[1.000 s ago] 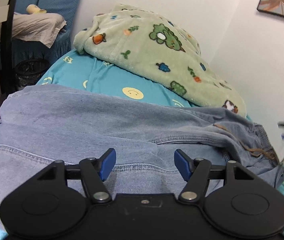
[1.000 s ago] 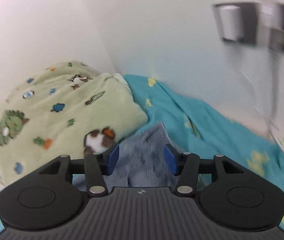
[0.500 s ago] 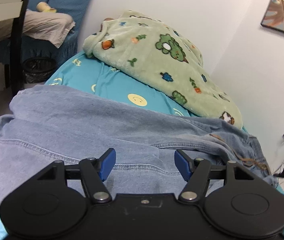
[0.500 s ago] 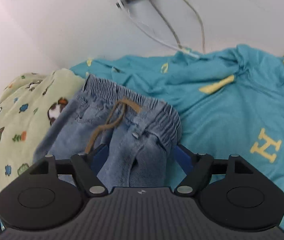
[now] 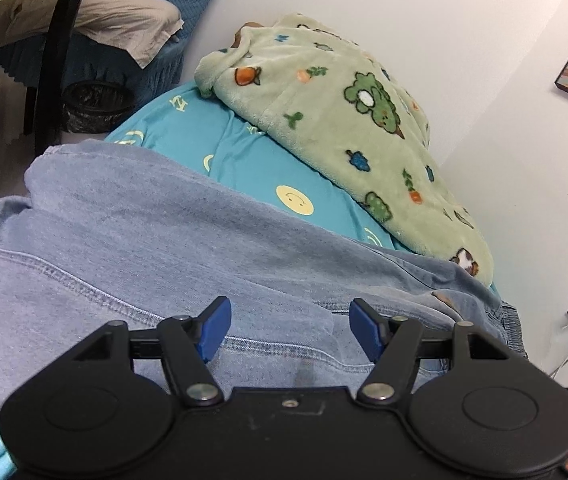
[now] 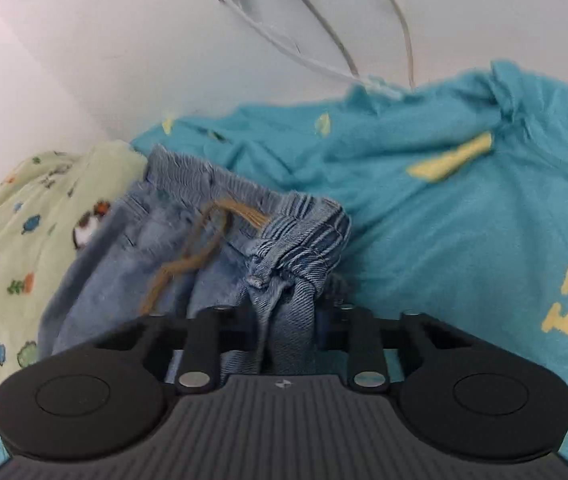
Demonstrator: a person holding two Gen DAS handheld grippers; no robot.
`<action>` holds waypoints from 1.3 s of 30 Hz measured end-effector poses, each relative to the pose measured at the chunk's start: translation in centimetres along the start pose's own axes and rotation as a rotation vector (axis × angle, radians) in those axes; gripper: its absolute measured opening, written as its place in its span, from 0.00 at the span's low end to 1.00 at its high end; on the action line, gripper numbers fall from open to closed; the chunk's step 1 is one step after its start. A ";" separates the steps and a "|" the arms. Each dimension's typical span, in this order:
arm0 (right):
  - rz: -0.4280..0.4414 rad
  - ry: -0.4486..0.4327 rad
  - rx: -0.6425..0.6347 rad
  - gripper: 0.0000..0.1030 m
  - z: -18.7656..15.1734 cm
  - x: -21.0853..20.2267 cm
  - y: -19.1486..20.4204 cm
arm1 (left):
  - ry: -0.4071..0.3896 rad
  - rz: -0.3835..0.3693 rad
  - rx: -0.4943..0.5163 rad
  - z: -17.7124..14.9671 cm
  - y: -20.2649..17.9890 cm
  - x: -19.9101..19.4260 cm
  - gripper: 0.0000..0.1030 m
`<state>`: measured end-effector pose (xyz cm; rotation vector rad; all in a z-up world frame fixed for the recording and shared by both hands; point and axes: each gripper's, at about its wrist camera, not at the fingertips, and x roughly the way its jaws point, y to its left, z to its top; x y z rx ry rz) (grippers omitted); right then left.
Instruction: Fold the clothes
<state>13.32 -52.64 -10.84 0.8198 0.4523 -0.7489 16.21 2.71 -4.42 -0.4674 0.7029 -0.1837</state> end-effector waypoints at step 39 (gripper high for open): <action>0.135 -0.004 -0.346 0.63 -7.8 -10.7 7.2 | -0.085 0.239 -0.358 7.4 12.6 0.3 0.59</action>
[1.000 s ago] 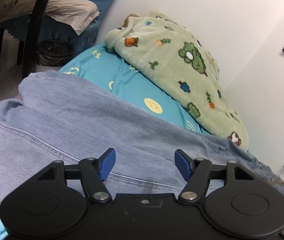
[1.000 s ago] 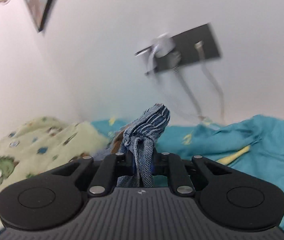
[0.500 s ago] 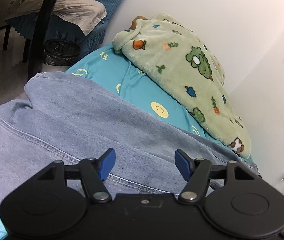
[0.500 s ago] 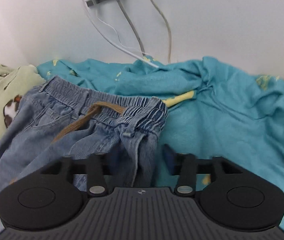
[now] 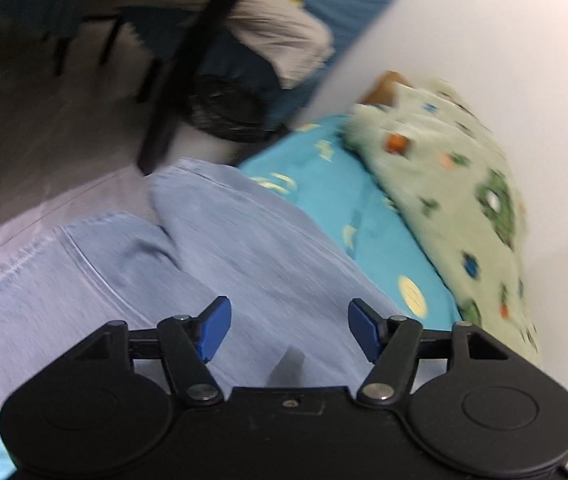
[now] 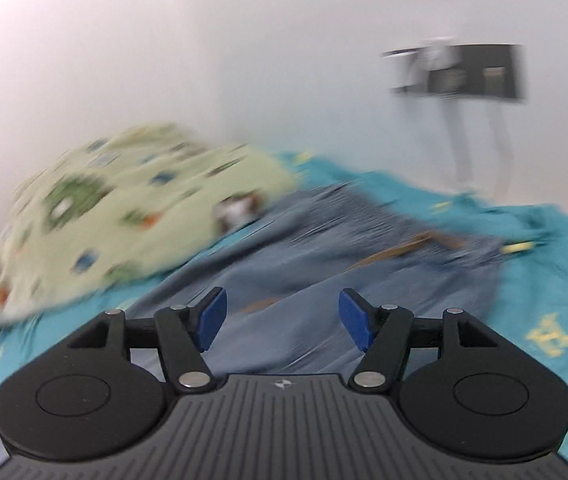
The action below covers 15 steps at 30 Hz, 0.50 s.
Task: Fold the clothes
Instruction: 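Grasp the leg hem with the left gripper, lift and release it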
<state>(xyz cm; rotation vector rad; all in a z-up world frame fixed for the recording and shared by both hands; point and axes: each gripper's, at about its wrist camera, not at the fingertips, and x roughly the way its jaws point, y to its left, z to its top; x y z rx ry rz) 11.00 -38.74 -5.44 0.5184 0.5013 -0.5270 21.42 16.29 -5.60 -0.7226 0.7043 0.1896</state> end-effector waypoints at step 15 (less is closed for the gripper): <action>0.238 0.166 -0.159 0.62 -5.1 2.6 7.6 | -0.014 0.146 0.028 4.0 2.9 9.1 0.19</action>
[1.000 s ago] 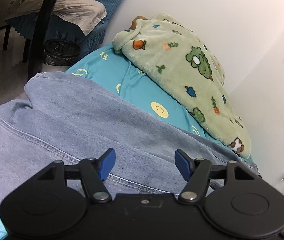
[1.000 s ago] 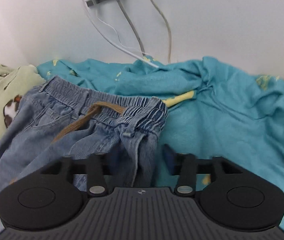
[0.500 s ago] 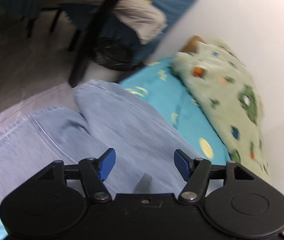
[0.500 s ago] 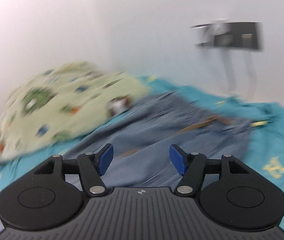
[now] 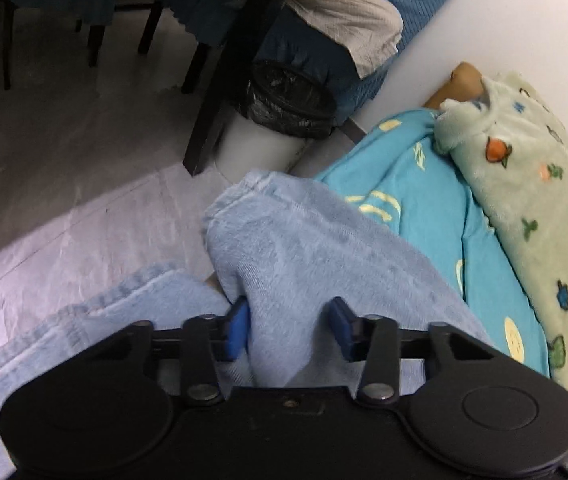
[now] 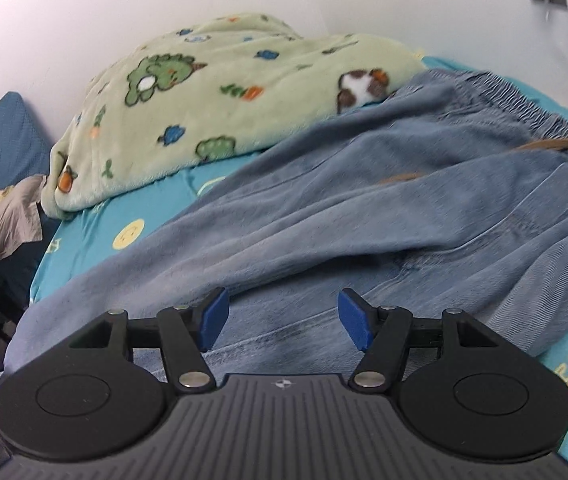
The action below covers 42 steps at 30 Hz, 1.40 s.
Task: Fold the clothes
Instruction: 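Grasp the leg hem with the left gripper, lift and release it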
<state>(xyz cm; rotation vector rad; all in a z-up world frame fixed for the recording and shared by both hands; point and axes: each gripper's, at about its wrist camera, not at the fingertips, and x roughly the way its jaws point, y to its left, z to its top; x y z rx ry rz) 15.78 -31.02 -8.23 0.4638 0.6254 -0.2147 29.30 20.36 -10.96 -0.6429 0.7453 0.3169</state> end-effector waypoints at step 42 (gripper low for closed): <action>0.022 0.125 0.024 0.62 -1.3 2.7 0.0 | -0.068 -0.481 0.608 -5.8 -9.3 -3.2 0.47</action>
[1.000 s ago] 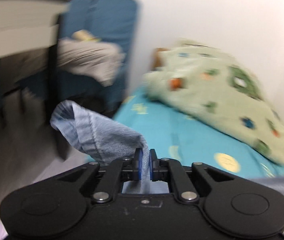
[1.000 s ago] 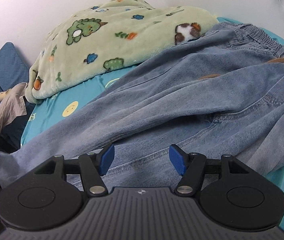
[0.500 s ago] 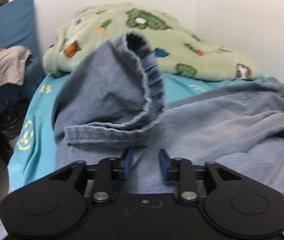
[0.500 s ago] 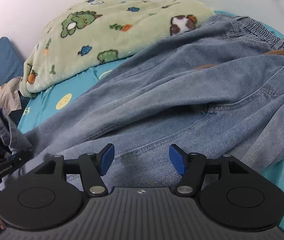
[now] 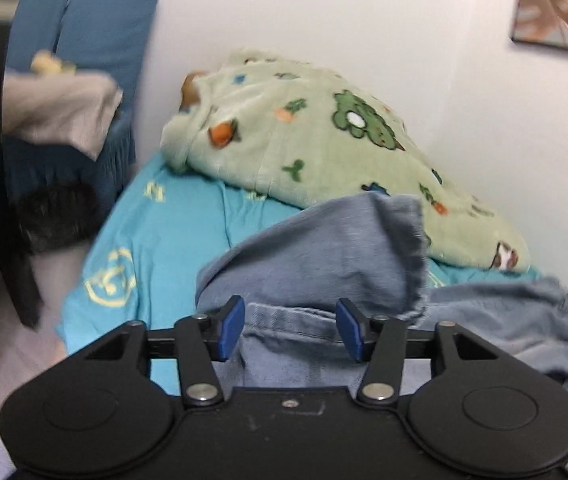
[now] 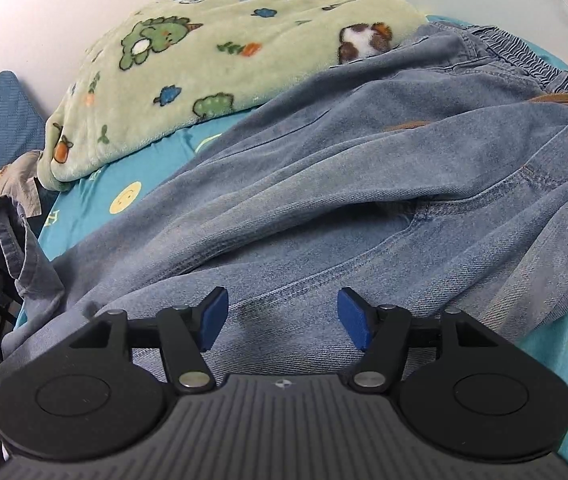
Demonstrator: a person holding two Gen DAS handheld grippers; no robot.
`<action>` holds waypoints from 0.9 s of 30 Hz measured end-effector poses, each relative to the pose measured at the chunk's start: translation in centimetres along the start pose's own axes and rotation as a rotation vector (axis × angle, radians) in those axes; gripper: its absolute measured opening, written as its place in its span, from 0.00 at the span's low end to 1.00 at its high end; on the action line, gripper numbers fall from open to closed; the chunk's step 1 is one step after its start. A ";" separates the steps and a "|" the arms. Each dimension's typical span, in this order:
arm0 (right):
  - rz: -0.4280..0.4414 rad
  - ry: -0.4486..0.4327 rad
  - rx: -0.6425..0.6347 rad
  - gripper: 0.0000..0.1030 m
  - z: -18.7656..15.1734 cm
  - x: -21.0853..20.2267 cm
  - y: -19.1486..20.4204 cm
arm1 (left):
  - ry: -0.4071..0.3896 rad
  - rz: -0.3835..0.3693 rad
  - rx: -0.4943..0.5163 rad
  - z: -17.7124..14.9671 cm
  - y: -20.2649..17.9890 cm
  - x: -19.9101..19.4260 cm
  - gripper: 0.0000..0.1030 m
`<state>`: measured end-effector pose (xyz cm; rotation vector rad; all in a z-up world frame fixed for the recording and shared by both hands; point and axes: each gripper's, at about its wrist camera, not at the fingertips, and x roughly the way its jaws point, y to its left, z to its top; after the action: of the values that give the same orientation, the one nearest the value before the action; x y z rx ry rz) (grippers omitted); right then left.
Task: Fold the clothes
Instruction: 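Grasp the leg hem with the left gripper, lift and release it, then grasp the jeans leg hem with the left gripper and lift it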
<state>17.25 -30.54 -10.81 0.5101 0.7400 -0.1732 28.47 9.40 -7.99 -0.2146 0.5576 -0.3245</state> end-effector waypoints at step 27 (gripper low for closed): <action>-0.007 0.022 0.016 0.62 0.0 0.7 -0.4 | -0.072 -0.049 -0.101 1.0 1.0 0.4 0.04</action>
<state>17.63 -30.86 -11.45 0.5250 0.7621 -0.1801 29.59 10.31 -7.66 -0.3370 0.4987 -0.3350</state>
